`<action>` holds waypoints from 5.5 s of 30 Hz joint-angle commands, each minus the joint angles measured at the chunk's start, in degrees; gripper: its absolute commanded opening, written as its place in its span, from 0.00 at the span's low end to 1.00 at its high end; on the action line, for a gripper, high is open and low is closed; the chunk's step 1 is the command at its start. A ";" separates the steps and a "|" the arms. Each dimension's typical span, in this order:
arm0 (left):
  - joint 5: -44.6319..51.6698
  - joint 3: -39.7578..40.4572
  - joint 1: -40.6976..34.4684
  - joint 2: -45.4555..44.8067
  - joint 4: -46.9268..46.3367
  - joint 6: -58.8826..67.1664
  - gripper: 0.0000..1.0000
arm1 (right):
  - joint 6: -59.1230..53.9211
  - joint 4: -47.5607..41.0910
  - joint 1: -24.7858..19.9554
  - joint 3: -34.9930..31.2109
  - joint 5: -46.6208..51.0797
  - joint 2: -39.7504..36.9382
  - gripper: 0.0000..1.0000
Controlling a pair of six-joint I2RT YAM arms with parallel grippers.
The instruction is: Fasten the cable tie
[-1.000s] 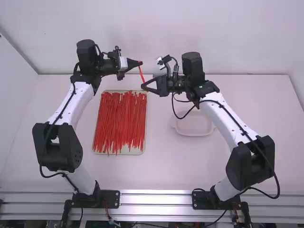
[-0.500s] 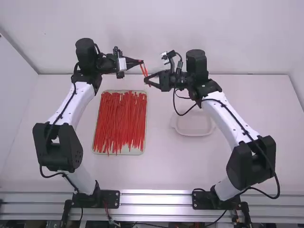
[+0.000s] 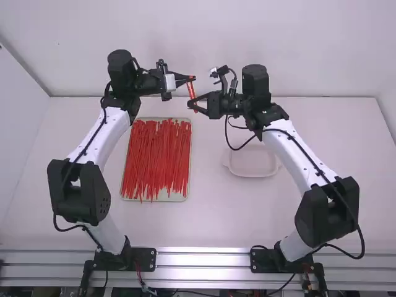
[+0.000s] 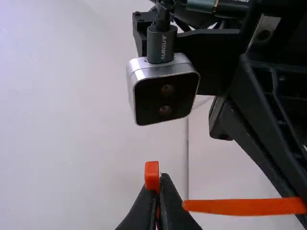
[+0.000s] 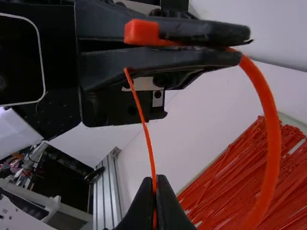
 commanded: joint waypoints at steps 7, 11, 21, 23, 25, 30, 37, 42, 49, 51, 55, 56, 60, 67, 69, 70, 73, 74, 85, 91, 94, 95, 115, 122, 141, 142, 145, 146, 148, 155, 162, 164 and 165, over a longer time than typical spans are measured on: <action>-0.04 1.53 1.05 0.35 0.13 -0.44 0.02 | 0.22 0.17 -1.60 -0.22 -1.40 -0.61 0.00; 1.16 1.53 0.94 0.35 0.20 -0.33 0.02 | 0.37 0.46 -1.62 -0.22 -1.62 -0.61 0.00; 4.11 1.53 1.07 0.35 0.20 2.14 0.02 | 0.00 2.25 -1.62 -0.22 -5.95 -0.63 0.00; 4.09 1.53 0.68 0.35 0.17 2.16 0.02 | -0.07 2.21 -1.62 -0.22 -5.97 -0.63 0.00; 4.15 1.53 0.66 0.35 0.22 2.19 0.02 | 0.00 2.47 -1.62 -0.22 -5.99 -0.63 0.00; 6.08 1.53 0.68 0.35 1.01 2.12 0.02 | 0.09 3.72 -1.62 -0.22 -6.91 -0.63 0.00; 6.08 1.53 0.66 0.35 1.55 1.97 0.02 | 0.39 2.93 -1.62 -0.22 -5.75 -0.63 0.00; 6.05 1.53 0.66 0.35 3.91 -1.64 0.02 | 0.39 3.06 -1.62 -0.22 -5.68 -0.61 0.00; 6.08 1.53 0.66 0.35 4.74 -2.64 0.02 | 0.22 3.08 -1.62 -0.22 -5.75 -0.61 0.00; 6.03 1.53 0.66 0.35 4.39 -2.56 0.02 | 0.20 3.28 -1.62 -0.22 -5.75 -0.61 0.00; 6.03 1.53 0.66 0.35 3.54 -2.03 0.02 | -0.02 3.23 -1.62 -0.22 -5.92 -0.63 0.00; 5.99 1.53 0.66 0.35 3.15 -1.70 0.02 | -0.07 3.21 -1.62 -0.22 -5.95 -0.61 0.00; 6.01 1.53 0.98 0.35 3.13 -1.95 0.02 | -0.02 3.23 -1.62 -0.22 -5.95 -0.63 0.00; 6.01 1.53 1.03 0.35 1.16 0.33 0.02 | -0.26 3.41 -1.62 -0.22 -5.92 -0.63 0.00; 6.03 1.53 1.03 0.35 0.81 0.90 0.02 | -0.20 4.00 -1.62 -0.22 -5.92 -0.63 0.00; 5.99 1.53 1.03 0.35 0.74 0.81 0.02 | 0.04 4.61 -1.62 -0.22 -5.95 -0.63 0.00; 6.03 1.53 1.03 0.35 0.76 0.83 0.02 | 0.46 5.57 -1.62 -0.22 -5.86 -0.63 0.00; 6.10 1.53 1.03 0.35 0.79 0.83 0.02 | 0.44 5.68 -1.62 -0.22 -5.86 -0.63 0.00; 10.56 1.53 -0.22 0.35 1.40 0.85 0.02 | 1.92 7.78 -1.62 -0.22 -4.26 -0.63 0.00; 10.54 1.53 -0.85 0.35 1.18 0.85 0.02 | 3.41 9.81 -1.62 -0.22 -4.35 -0.63 0.00; 10.56 1.53 -0.76 0.35 1.16 0.81 0.02 | 4.24 10.91 -1.62 -0.22 -3.96 -0.63 0.00; 10.54 1.53 -0.92 0.35 1.09 0.81 0.02 | 4.52 11.28 -1.62 -0.22 -3.96 -0.63 0.00; 10.54 1.53 -3.91 0.35 -1.60 1.14 0.02 | 9.38 20.74 -4.09 -0.22 -2.49 -0.61 0.00; 10.58 1.53 -3.17 0.35 -1.20 0.90 0.02 | 8.94 20.61 -4.09 -0.22 -5.86 -0.61 0.00; 17.38 1.53 -2.86 0.35 5.31 -6.91 0.02 | 9.42 24.65 -8.57 -0.96 -13.44 -0.63 0.98; 17.38 1.53 -3.06 0.35 5.20 -6.91 0.02 | 9.42 25.51 -8.37 -0.96 -13.44 -0.63 0.98; 17.40 1.53 -3.72 0.35 4.76 -6.93 0.02 | 9.51 27.71 -7.10 -0.96 -13.44 -0.63 0.98; 17.40 1.53 -3.98 0.35 4.39 -6.88 0.02 | 11.21 29.31 -6.62 -0.96 -13.42 -0.63 0.98; 17.42 1.53 -4.26 0.35 4.39 -6.93 0.02 | 13.46 30.99 -6.25 -0.96 -13.42 -0.63 0.98; 17.57 1.53 -4.66 0.35 4.37 -6.93 0.02 | 18.32 34.75 -5.95 -0.96 -13.05 -0.63 0.94; 17.40 1.53 -5.40 0.35 4.42 -6.91 0.02 | 18.23 34.77 -4.98 -0.96 -12.98 -0.63 0.54; 17.42 1.53 -5.35 0.35 4.42 -6.86 0.02 | 18.23 34.80 -4.85 -0.96 -13.00 -0.63 0.43; 17.40 1.53 -5.33 0.35 4.44 -6.88 0.02 | 18.23 34.80 -4.98 -0.96 -12.83 -0.63 0.30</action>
